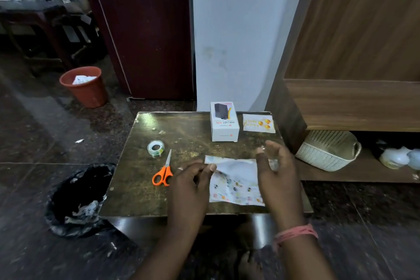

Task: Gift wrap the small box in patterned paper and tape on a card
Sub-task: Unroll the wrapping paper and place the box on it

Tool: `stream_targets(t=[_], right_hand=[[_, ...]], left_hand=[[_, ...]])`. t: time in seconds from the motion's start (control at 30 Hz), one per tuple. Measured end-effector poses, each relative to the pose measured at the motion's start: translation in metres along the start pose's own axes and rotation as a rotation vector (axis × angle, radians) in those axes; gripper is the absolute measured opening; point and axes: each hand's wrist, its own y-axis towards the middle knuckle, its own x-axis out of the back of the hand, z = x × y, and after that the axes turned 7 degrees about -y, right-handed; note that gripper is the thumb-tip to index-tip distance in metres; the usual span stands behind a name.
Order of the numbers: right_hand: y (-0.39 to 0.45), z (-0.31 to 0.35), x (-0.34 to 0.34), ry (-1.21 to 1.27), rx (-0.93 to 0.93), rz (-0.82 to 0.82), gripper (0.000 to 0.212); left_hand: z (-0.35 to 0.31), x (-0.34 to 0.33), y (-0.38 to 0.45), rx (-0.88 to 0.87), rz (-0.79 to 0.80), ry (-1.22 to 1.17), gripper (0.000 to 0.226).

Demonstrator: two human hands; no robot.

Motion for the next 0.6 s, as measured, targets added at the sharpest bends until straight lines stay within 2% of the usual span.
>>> stream_targets(t=[0.1, 0.17, 0.23, 0.33, 0.43, 0.5, 0.6], right_hand=[[0.007, -0.011, -0.001, -0.122, 0.028, 0.263, 0.031], [0.009, -0.025, -0.009, -0.289, 0.072, 0.341, 0.043], [0.010, -0.035, -0.015, -0.426, 0.138, 0.373, 0.054], [0.015, -0.043, -0.019, -0.501, 0.188, 0.427, 0.053], [0.014, -0.043, -0.017, -0.508, 0.185, 0.435, 0.051], [0.011, -0.041, -0.020, -0.528, 0.184, 0.425, 0.050], [0.009, -0.043, -0.025, -0.567, 0.182, 0.429, 0.050]], left_hand=[[0.009, -0.001, 0.011, 0.007, 0.016, 0.001, 0.030], [0.010, -0.001, 0.015, -0.006, 0.006, 0.056, 0.030], [0.005, 0.002, 0.014, -0.048, -0.022, 0.194, 0.037], [0.000, 0.011, 0.012, -0.079, -0.057, 0.455, 0.029], [0.006, 0.024, 0.015, 0.039, 0.008, 0.627, 0.033], [0.012, 0.033, 0.019, 0.111, 0.089, 0.644, 0.045], [0.018, 0.043, 0.019, 0.112, 0.134, 0.587, 0.063]])
